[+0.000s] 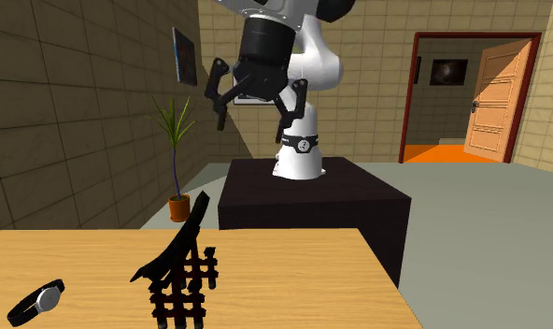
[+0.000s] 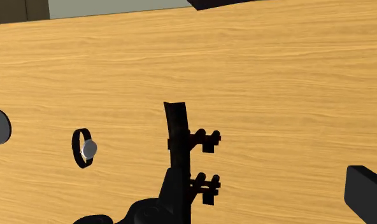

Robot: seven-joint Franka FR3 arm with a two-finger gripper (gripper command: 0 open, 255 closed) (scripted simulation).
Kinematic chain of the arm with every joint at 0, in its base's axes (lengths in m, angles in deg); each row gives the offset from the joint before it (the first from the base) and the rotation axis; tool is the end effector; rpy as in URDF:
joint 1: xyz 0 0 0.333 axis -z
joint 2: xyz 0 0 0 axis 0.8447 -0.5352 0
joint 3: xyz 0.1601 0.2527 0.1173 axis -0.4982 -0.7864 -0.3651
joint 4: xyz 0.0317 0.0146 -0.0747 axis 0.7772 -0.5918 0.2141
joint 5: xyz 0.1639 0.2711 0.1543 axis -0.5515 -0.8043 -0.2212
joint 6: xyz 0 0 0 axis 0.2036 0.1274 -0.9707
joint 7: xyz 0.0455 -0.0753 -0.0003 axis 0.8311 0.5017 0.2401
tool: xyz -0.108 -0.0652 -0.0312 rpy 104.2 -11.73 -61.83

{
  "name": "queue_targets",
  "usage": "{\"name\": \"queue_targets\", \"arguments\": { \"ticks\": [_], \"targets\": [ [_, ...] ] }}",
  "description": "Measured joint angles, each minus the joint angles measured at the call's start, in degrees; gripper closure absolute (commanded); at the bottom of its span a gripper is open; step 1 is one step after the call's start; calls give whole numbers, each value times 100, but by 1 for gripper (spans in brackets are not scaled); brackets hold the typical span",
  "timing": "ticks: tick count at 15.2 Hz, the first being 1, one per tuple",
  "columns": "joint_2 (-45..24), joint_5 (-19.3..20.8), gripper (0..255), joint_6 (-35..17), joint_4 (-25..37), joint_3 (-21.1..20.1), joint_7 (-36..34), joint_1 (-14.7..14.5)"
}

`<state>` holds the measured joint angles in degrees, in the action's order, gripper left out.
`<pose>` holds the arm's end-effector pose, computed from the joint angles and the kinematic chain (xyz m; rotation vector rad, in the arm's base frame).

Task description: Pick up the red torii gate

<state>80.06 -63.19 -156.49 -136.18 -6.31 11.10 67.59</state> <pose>0.3883 -0.1305 0.3573 2.9173 -0.1150 -0.0648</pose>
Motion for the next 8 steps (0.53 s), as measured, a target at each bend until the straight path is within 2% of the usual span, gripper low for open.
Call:
{"name": "queue_targets", "arguments": {
  "ticks": [8],
  "targets": [
    [-1703,523,0,-1292,620,316,-92,334]
  ]
}}
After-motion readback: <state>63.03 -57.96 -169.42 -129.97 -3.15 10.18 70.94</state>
